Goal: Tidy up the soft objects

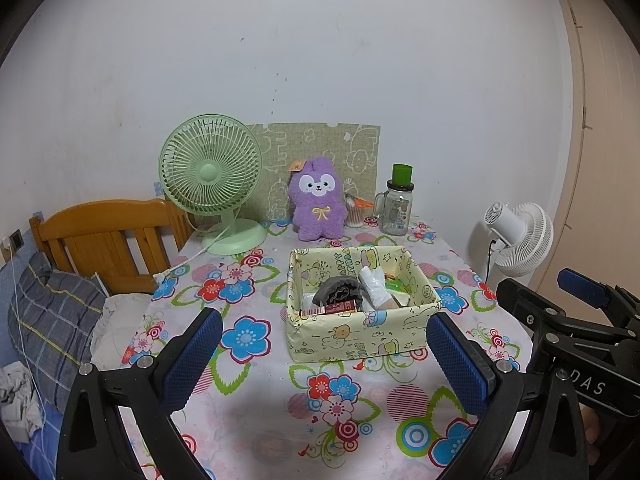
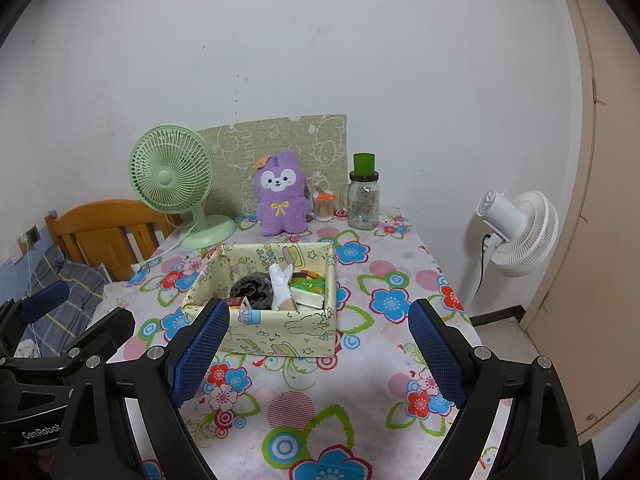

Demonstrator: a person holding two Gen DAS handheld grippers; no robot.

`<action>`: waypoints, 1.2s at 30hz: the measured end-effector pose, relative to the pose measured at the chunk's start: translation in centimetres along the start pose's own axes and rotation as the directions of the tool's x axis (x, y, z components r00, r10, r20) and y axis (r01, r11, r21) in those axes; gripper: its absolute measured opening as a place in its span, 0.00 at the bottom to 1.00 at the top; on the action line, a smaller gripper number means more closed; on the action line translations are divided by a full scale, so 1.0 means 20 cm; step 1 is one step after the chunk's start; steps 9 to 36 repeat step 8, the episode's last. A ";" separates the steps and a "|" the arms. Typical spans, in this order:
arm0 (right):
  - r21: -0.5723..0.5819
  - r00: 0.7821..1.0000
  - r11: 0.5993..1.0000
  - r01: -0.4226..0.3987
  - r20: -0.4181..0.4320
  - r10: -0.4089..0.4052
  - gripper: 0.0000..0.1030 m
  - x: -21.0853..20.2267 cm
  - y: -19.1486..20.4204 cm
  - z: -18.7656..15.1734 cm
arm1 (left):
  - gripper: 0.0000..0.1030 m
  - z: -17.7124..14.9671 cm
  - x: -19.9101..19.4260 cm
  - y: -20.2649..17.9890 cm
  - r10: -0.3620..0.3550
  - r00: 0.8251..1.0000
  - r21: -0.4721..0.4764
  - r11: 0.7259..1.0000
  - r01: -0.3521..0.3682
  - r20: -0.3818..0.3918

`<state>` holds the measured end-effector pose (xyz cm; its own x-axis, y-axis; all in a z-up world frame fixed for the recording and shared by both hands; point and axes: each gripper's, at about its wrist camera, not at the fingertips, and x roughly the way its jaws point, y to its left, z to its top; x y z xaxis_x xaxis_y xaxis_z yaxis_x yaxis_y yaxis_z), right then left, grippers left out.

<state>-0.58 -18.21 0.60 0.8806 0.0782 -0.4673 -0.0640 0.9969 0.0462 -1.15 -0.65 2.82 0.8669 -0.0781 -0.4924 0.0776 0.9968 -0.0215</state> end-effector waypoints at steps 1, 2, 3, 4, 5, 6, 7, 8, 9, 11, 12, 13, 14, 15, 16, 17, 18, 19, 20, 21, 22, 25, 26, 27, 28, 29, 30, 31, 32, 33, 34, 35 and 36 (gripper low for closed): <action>0.001 1.000 1.000 0.000 0.000 0.000 0.90 0.00 0.00 0.00 | 1.00 0.00 0.00 0.00 -0.001 1.000 -0.001 1.000 0.001 0.000; 0.000 1.000 1.000 -0.001 0.001 0.001 0.90 0.00 0.00 0.00 | 1.00 0.00 0.00 0.00 -0.001 1.000 0.001 1.000 0.001 -0.001; 0.000 1.000 1.000 -0.001 0.002 0.001 0.90 0.00 0.00 0.00 | 1.00 0.00 0.00 0.00 0.000 1.000 0.001 1.000 0.000 -0.001; -0.001 1.000 1.000 -0.001 0.002 0.001 0.90 0.00 0.00 0.00 | 1.00 0.00 0.00 0.00 0.000 1.000 0.002 1.000 0.000 -0.002; -0.001 1.000 1.000 0.000 0.002 0.000 0.90 0.00 0.00 0.00 | 1.00 0.00 0.00 0.00 0.000 1.000 0.002 1.000 0.000 -0.001; -0.001 1.000 1.000 0.000 0.003 0.000 0.90 0.00 0.00 0.00 | 1.00 0.00 0.00 0.00 0.001 1.000 0.002 1.000 -0.001 -0.001; 0.000 1.000 1.000 -0.001 0.001 0.001 0.90 0.00 0.00 0.00 | 1.00 0.00 0.00 0.00 0.001 1.000 0.002 1.000 -0.001 -0.001; 0.001 1.000 1.000 -0.001 0.001 0.001 0.90 0.00 0.00 0.00 | 1.00 0.00 0.00 0.00 0.000 1.000 0.001 1.000 0.000 -0.001; 0.001 1.000 1.000 -0.001 0.001 0.001 0.90 0.00 0.00 0.00 | 1.00 0.00 0.00 0.00 0.000 1.000 0.001 1.000 0.000 -0.001; 0.001 1.000 1.000 -0.001 0.001 0.001 0.90 0.00 0.00 0.00 | 1.00 0.00 0.00 0.00 0.000 1.000 0.001 1.000 0.000 -0.001; 0.001 1.000 1.000 -0.001 0.001 0.001 0.90 0.00 0.00 0.00 | 1.00 0.00 0.00 0.00 0.000 1.000 0.001 1.000 0.000 -0.001; 0.001 1.000 1.000 -0.001 0.001 0.001 0.90 0.00 0.00 0.00 | 1.00 0.00 0.00 0.00 0.000 1.000 0.001 1.000 0.000 -0.001; 0.001 1.000 1.000 -0.001 0.001 0.001 0.90 0.00 0.00 0.00 | 1.00 0.00 0.00 0.00 0.000 1.000 0.001 1.000 0.000 -0.001; 0.001 1.000 1.000 -0.001 0.001 0.001 0.90 0.00 0.00 0.00 | 1.00 0.00 0.00 0.00 0.000 1.000 0.001 1.000 0.000 -0.001; 0.001 1.000 1.000 -0.001 0.001 0.001 0.90 0.00 0.00 0.00 | 1.00 0.00 0.00 0.00 0.000 1.000 0.001 1.000 0.000 -0.001; 0.001 1.000 1.000 -0.001 0.001 0.001 0.90 0.00 0.00 0.00 | 1.00 0.00 0.00 0.00 0.000 1.000 0.001 1.000 0.000 -0.001; 0.001 1.000 1.000 -0.001 0.001 0.001 0.90 0.00 0.00 0.00 | 1.00 0.00 0.00 0.00 0.000 1.000 0.001 1.000 0.000 -0.001; 0.001 1.000 1.000 -0.001 0.001 0.001 0.90 0.00 0.00 0.00 | 1.00 0.00 0.00 0.00 0.000 1.000 0.001 1.000 0.000 -0.001; 0.001 1.000 1.000 -0.001 0.001 0.001 0.90 0.00 0.00 0.00 | 1.00 0.00 0.00 0.00 0.000 1.000 0.001 1.000 0.000 -0.001; 0.001 1.000 1.000 -0.001 0.001 0.001 0.90 0.00 0.00 0.00 | 1.00 0.00 0.00 0.00 0.000 1.000 0.001 1.000 0.000 -0.001; 0.001 1.000 1.000 -0.001 0.001 0.001 0.90 0.00 0.00 0.00 | 1.00 0.00 0.00 0.00 0.000 1.000 0.001 1.000 0.000 -0.001; 0.001 1.000 1.000 -0.001 0.001 0.001 0.90 0.00 0.00 0.00 | 1.00 0.00 0.00 0.00 0.000 1.000 0.001 1.000 0.000 -0.001; 0.001 1.000 1.000 -0.001 0.001 0.001 0.90 0.00 0.00 0.00 | 1.00 0.00 0.00 0.00 0.000 1.000 0.001 1.000 0.000 -0.001; 0.001 1.000 1.000 -0.001 0.001 0.001 0.90 0.00 0.00 0.00 | 1.00 0.00 0.00 0.00 0.000 1.000 0.001 1.000 0.000 -0.001; 0.001 1.000 1.000 -0.001 0.001 0.001 0.90 0.00 0.00 0.00 | 1.00 0.00 0.00 0.00 0.000 1.000 0.001 1.000 0.000 -0.001; 0.001 1.000 1.000 -0.001 0.001 0.001 0.90 0.00 0.00 0.00 | 1.00 0.00 0.00 0.00 0.000 1.000 0.001 1.000 0.000 -0.001; 0.001 1.000 1.000 -0.001 0.001 0.001 0.90 0.00 0.00 0.00 | 1.00 0.00 0.00 0.00 0.000 1.000 0.001 1.000 0.000 -0.001; 0.001 1.000 1.000 -0.001 0.001 0.001 0.90 0.00 0.00 0.00 | 1.00 0.00 0.00 0.00 0.000 1.000 0.001 1.000 0.000 -0.001; 0.001 1.000 1.000 -0.001 0.001 0.001 0.90 0.00 0.00 0.00 | 1.00 0.00 0.00 0.00 0.000 1.000 0.001 1.000 0.000 -0.001; 0.001 1.000 1.000 -0.001 0.001 0.001 0.90 0.00 0.00 0.00 | 1.00 0.00 0.00 0.00 0.000 1.000 0.001 1.000 0.000 -0.001; 0.001 1.000 1.000 -0.001 0.001 0.001 0.90 0.00 0.00 0.00 | 1.00 0.00 0.00 0.00 0.000 1.000 0.001 1.000 0.000 -0.001; 0.001 1.000 1.000 -0.001 0.001 0.001 0.90 0.00 0.00 0.00 | 1.00 0.00 0.00 0.00 0.000 1.000 0.001 1.000 0.000 -0.001; 0.001 1.000 1.000 -0.001 0.001 0.001 0.90 0.00 0.00 0.00 | 1.00 0.00 0.00 0.00 0.000 1.000 0.001 1.000 0.000 -0.001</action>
